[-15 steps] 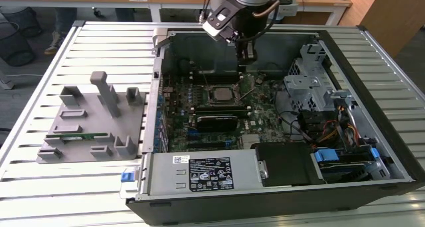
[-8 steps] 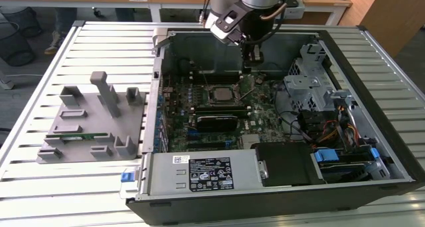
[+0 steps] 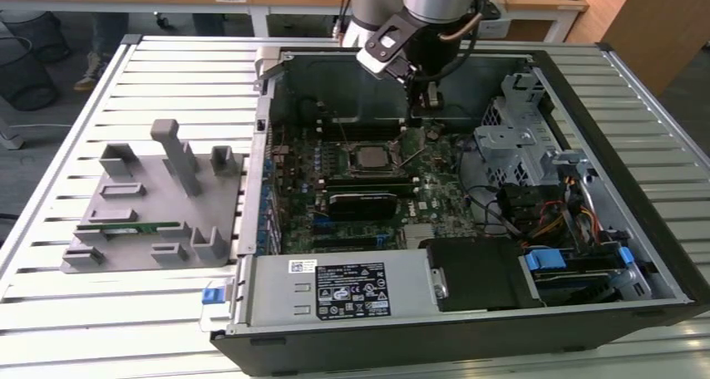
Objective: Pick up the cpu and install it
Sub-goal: 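Close the cpu cover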
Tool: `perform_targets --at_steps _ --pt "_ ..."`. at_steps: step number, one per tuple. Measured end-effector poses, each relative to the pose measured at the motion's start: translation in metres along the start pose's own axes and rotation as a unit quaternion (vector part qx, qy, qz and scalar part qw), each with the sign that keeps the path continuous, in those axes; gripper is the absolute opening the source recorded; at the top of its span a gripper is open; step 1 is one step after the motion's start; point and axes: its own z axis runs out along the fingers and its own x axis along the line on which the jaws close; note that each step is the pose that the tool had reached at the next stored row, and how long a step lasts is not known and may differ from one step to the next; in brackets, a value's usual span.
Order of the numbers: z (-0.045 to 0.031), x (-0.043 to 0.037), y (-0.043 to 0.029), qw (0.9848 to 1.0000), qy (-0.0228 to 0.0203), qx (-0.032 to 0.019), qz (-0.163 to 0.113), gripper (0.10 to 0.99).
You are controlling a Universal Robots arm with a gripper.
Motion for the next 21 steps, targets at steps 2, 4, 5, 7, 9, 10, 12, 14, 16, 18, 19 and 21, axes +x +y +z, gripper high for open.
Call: perform_targets --at_steps 2,4,5,7,9,10,12,14,16,18,19,21 --pt "0.0027 -0.0001 0.0031 1.0 0.0001 0.0019 0.0 0.106" --pt "0.0045 -0.0003 0.0077 1.0 0.0002 0.0046 0.0 0.106" --pt "0.005 -0.0003 0.0106 1.0 0.0002 0.0057 0.0 0.106" --pt "0.0057 -0.0004 0.015 1.0 0.0003 0.0069 0.0 0.106" --pt "0.0069 -0.0003 0.0178 1.0 0.0003 0.007 0.0 0.106" --pt "0.0073 -0.0004 0.019 1.0 0.0003 0.007 0.0 0.106" --pt "0.0085 -0.0003 0.0218 1.0 0.0003 0.007 0.0 0.106" --pt "0.0099 -0.0002 0.0244 1.0 0.0004 0.007 -0.001 0.106" --pt "0.0111 0.0001 0.0275 1.0 0.0004 0.007 -0.002 0.106" --pt "0.0122 0.0004 0.0307 1.0 0.0004 0.007 -0.003 0.106" --pt "0.0128 0.0005 0.032 1.0 0.0004 0.0071 -0.003 0.106" --pt "0.0139 0.0007 0.0339 1.0 0.0004 0.0073 -0.003 0.106"
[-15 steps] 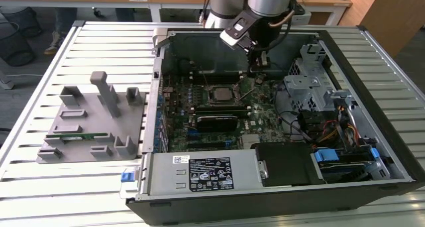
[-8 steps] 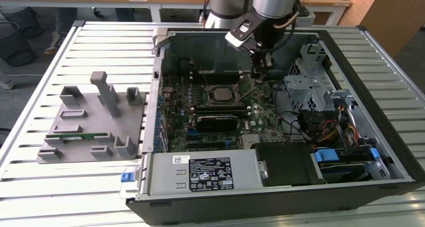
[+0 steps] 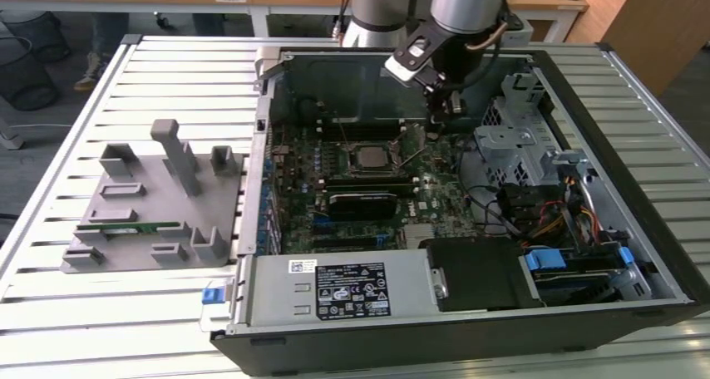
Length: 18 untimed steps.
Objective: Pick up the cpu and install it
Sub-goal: 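Close the cpu cover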
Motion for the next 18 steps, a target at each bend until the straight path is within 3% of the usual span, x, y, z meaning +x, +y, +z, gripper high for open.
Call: perform_targets --at_steps 12,18 --pt "0.0086 -0.0001 0.0063 1.0 -0.0001 0.002 0.0 0.106" --pt "0.0152 0.0001 0.0067 1.0 0.0003 0.0083 0.0 0.106"
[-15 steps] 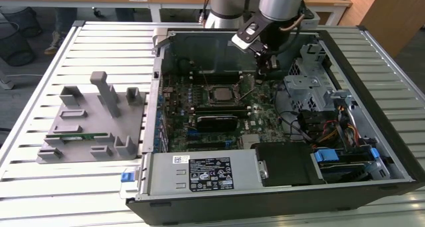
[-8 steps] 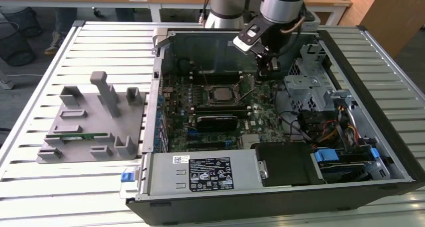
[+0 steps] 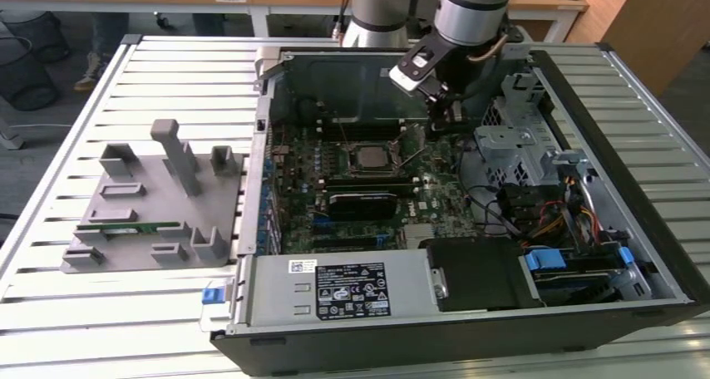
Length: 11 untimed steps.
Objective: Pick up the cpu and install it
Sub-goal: 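Close the cpu cover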
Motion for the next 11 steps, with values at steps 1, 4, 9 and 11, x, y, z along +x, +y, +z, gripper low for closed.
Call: perform_targets --at_steps 1,4,9,11 --pt "0.0004 0.0 0.0 1.0 0.0001 0.0004 0.0 0.106" --pt "0.0004 0.0001 0.0 1.0 0.0007 0.0009 0.0 0.106" --pt "0.0005 0.0008 -0.0012 1.0 0.0023 0.0008 0.0 0.106" --pt "0.0005 0.001 -0.0024 1.0 0.0024 0.0008 0.0 0.106"
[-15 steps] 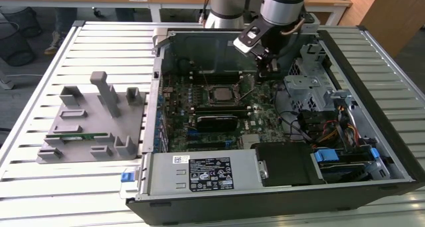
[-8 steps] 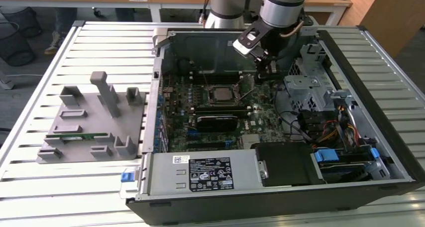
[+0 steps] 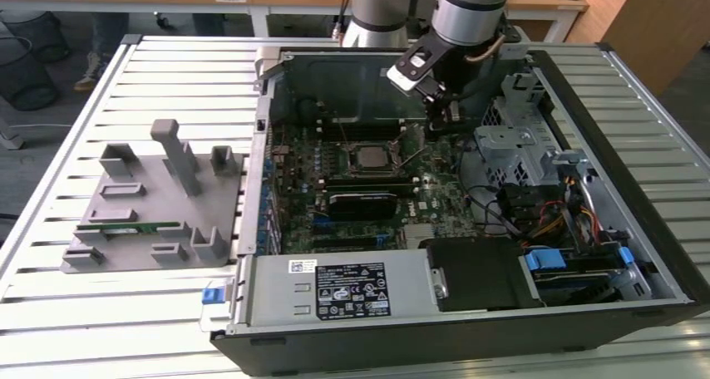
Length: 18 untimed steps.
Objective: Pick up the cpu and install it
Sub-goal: 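Close the cpu cover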
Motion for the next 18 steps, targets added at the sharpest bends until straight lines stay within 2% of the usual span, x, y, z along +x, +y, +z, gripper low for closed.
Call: perform_targets --at_steps 12,18 --pt "-0.0011 0.0019 -0.0139 1.0 0.0011 0.0 0.0 0.106" --pt "0.0028 0.0027 -0.0188 1.0 0.0011 0.0 0.0 0.106"
